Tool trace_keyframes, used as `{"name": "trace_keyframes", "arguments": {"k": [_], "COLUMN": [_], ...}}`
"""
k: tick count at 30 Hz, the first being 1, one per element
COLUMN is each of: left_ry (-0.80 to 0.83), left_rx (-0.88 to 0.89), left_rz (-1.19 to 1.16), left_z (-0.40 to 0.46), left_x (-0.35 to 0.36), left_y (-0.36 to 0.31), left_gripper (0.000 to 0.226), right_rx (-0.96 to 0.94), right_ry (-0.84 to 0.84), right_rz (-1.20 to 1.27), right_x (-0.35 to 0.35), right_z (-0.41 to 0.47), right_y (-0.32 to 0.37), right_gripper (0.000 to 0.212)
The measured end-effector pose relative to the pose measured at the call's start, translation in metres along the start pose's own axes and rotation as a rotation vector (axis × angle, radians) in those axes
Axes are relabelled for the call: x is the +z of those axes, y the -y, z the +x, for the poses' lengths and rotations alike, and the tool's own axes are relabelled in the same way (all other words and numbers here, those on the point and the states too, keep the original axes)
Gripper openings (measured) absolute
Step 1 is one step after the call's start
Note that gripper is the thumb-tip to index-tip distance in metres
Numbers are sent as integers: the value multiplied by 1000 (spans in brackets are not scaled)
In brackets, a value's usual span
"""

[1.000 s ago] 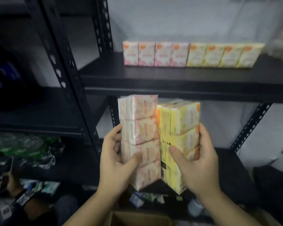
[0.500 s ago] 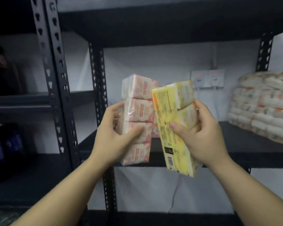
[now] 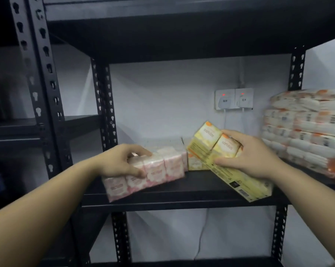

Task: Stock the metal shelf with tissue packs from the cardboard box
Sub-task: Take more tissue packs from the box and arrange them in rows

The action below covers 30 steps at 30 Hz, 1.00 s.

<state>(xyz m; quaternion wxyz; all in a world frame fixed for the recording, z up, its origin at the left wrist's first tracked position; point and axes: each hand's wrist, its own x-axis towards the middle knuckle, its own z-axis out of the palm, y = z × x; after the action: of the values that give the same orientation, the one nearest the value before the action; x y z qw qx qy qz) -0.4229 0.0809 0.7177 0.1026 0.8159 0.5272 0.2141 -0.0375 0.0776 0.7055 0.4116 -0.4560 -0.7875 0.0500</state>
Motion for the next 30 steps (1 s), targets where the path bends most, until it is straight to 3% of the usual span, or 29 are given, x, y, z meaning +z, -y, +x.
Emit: {"name": "trace_keyframes", "arguments": {"k": [5,8,10,14,20,23,26,30], "left_ry": [132,83,19,-83,-5,-58,-83,-100], "left_rx": [5,14,27,91,68,90,96,105], "left_rz": [201,263,159,-12,261,227,215,219], "left_z": [18,26,32,49,62,62,63,63], "left_x": [3,6,10,23,50,58,62,64], "left_y": [7,7,-2,-33,-31,-21,-19,-19], "left_gripper": [60,64,71,72,62,57,55,52], "right_rx": [-14,-47,-51,-79,-111,-140,-132,-121], "right_ry": [109,141,142,138,144,171,189,121], "right_rz": [-65,-107,-151,-332,-567,-626,-665,-594], "right_x": [6,6,7,7,8,15,25,38], "right_z": [3,8,11,19,20,18,15,11], "right_y": [-9,-5,-5,-11,-27,-36,-40,-46], "right_gripper": [65,63,66,96,102,106,104,85]}}
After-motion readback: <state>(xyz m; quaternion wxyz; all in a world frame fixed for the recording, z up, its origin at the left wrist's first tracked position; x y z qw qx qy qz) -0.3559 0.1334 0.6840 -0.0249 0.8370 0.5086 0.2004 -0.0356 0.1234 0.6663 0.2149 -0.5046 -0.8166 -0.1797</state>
